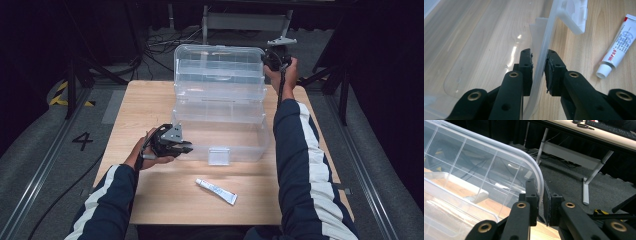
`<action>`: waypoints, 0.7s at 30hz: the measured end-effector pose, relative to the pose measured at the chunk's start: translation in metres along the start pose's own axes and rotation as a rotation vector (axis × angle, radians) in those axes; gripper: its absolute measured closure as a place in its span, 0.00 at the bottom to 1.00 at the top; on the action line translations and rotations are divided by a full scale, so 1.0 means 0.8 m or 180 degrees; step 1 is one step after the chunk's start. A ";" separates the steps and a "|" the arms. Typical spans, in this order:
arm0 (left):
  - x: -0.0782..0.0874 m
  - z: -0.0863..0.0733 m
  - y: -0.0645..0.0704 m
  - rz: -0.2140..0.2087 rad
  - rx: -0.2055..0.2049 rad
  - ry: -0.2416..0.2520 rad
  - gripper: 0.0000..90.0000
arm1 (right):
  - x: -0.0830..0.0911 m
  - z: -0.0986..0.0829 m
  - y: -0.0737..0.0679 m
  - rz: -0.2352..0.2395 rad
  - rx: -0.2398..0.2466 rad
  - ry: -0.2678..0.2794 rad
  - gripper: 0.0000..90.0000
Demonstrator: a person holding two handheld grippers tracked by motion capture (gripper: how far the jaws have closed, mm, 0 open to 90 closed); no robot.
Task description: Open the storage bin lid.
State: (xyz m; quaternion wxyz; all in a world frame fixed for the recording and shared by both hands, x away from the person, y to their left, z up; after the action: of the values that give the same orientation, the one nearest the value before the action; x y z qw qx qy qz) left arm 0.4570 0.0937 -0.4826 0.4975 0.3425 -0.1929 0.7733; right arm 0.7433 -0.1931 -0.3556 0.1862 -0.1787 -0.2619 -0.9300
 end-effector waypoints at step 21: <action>0.000 -0.001 0.000 -0.0038 0.0001 0.0008 0.85 | -0.017 -0.015 0.001 0.0039 0.0031 -0.0147 0.91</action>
State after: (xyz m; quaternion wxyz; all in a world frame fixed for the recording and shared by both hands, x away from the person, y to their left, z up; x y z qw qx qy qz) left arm 0.4568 0.0942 -0.4830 0.5023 0.3427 -0.1901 0.7708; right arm 0.7528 -0.1969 -0.3711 0.1866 -0.2008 -0.2695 -0.9232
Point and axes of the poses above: each handheld gripper's, and its own axes: x roughly backward along the jaws, z roughly out of its top, y roughly to its right, the point moved 10 cm from there along -x, roughly forward along the jaws, and after that the axes turned 15 degrees about x, right-handed, at the moved point
